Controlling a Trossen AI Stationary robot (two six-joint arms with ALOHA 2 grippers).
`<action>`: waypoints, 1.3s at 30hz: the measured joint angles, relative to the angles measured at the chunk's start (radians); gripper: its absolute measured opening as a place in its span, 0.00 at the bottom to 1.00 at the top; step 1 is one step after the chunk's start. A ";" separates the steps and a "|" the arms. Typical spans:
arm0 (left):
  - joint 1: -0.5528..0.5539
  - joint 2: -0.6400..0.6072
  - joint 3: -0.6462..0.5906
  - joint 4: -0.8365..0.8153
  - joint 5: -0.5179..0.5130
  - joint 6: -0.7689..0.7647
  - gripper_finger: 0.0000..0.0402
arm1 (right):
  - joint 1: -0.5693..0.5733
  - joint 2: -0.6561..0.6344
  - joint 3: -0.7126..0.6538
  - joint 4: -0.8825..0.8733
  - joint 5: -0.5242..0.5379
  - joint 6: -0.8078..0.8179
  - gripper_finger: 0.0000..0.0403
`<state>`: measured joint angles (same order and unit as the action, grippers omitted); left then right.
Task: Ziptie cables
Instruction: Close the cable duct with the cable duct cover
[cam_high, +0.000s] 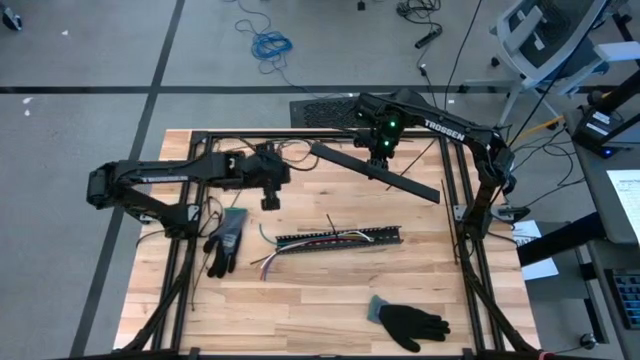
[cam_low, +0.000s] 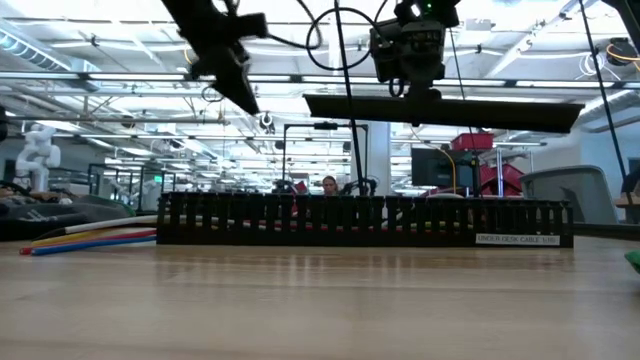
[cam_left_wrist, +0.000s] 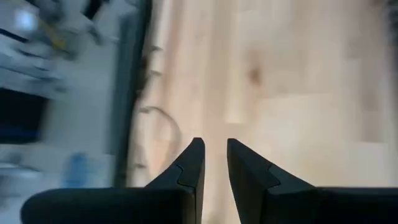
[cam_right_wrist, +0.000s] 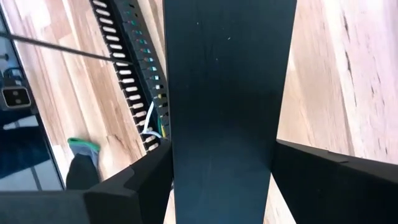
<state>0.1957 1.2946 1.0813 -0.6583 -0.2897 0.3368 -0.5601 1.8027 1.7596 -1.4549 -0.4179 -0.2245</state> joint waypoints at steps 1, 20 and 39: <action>0.004 -0.017 0.000 -0.017 0.046 -0.033 0.16 | 0.006 0.000 0.000 -0.001 0.001 -0.007 0.56; 0.015 -0.451 -0.351 0.117 0.401 -0.517 0.16 | 0.277 0.000 -0.091 -0.116 0.135 -0.054 0.56; -0.029 -0.473 -0.437 0.262 0.411 -0.514 0.16 | 0.292 -0.032 -0.375 -0.092 0.122 0.006 0.56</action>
<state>0.1665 0.8219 0.6445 -0.3965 0.1215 -0.1772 -0.2680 1.7704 1.3847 -1.5467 -0.2963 -0.2183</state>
